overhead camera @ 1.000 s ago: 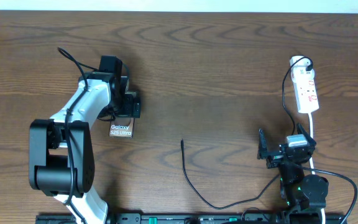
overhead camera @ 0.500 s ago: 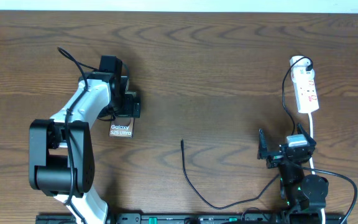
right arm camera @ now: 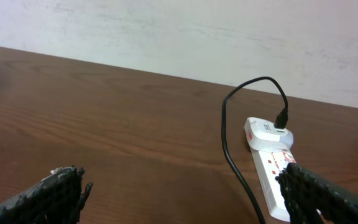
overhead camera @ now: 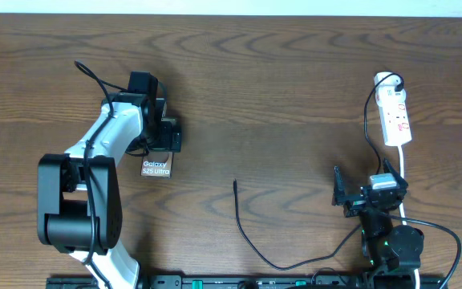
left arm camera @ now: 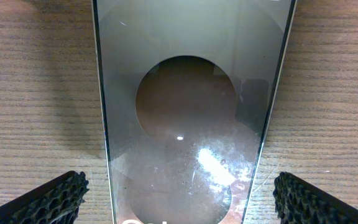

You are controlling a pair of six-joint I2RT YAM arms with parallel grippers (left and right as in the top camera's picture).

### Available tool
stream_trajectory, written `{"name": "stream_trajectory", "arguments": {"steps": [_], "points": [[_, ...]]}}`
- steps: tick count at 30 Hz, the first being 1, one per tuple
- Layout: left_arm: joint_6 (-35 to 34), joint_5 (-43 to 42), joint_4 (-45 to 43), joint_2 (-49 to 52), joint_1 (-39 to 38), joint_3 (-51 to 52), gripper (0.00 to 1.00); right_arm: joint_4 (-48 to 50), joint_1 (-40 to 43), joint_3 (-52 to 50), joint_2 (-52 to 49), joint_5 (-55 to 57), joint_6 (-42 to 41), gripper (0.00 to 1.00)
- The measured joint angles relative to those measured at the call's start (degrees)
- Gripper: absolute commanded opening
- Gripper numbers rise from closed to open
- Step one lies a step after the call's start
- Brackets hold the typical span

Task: Plug charger to phone and switch on socket
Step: 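Close the left gripper on the phone's top edge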

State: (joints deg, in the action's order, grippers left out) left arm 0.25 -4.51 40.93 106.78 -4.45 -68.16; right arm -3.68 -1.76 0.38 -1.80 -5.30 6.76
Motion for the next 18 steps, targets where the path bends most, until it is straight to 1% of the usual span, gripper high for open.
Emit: {"name": "stream_trajectory", "arguments": {"steps": [18], "points": [[0.0, 0.0, 0.2, 0.0, 0.0, 0.0, 0.98, 0.0, 0.0, 0.0, 0.0, 0.0, 0.0, 0.99]]}}
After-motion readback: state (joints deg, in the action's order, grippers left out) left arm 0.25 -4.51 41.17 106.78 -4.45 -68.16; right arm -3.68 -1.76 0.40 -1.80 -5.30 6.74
